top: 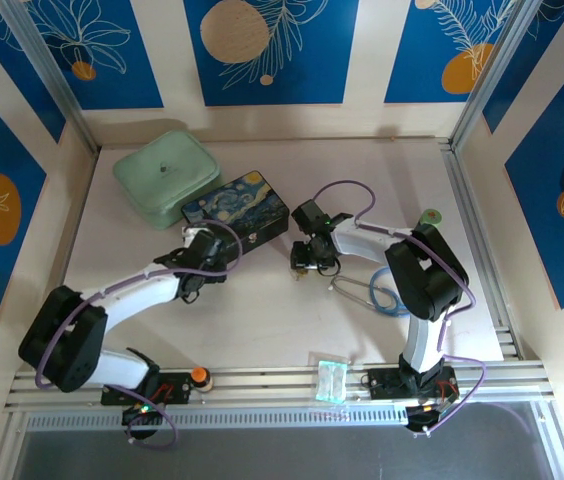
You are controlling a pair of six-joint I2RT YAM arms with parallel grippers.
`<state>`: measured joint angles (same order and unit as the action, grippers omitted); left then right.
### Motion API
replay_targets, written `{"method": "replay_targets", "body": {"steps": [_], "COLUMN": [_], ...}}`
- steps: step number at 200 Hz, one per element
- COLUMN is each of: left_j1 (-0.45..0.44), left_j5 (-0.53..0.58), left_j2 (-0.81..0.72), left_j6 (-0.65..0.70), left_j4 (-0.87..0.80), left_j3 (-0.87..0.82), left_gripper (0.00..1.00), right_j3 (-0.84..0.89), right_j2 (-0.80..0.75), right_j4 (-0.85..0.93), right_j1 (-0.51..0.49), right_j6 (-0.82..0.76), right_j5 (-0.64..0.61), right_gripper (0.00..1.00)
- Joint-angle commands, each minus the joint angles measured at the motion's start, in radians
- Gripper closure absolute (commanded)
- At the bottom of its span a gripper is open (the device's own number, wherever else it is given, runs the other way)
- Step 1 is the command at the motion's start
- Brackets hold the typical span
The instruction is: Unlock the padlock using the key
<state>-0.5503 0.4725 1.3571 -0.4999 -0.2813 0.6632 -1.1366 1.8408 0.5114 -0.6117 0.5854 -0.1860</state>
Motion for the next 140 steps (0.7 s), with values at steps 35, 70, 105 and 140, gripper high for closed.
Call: {"method": "replay_targets", "body": {"steps": [35, 70, 105, 140], "left_j1": [0.018, 0.019, 0.024, 0.049], "left_j5": [-0.074, -0.221, -0.043, 0.164], "left_j2": [-0.116, -0.284, -0.457, -0.435], "left_j6": [-0.017, 0.027, 0.119, 0.43], "left_j4": [0.048, 0.053, 0.171, 0.554], "left_j3": [-0.07, -0.089, -0.166, -0.28], "left_gripper": [0.01, 0.01, 0.01, 0.01], "right_j3": [0.04, -0.136, -0.09, 0.072], "right_j2": [-0.049, -0.134, -0.253, -0.354], "right_j4": [0.142, 0.189, 0.047, -0.246], "right_j1": [-0.011, -0.06, 0.005, 0.113], "right_j6": [-0.038, -0.112, -0.189, -0.478], "right_j5": [-0.051, -0.056, -0.14, -0.256], "right_gripper": [0.58, 0.19, 0.1, 0.0]}}
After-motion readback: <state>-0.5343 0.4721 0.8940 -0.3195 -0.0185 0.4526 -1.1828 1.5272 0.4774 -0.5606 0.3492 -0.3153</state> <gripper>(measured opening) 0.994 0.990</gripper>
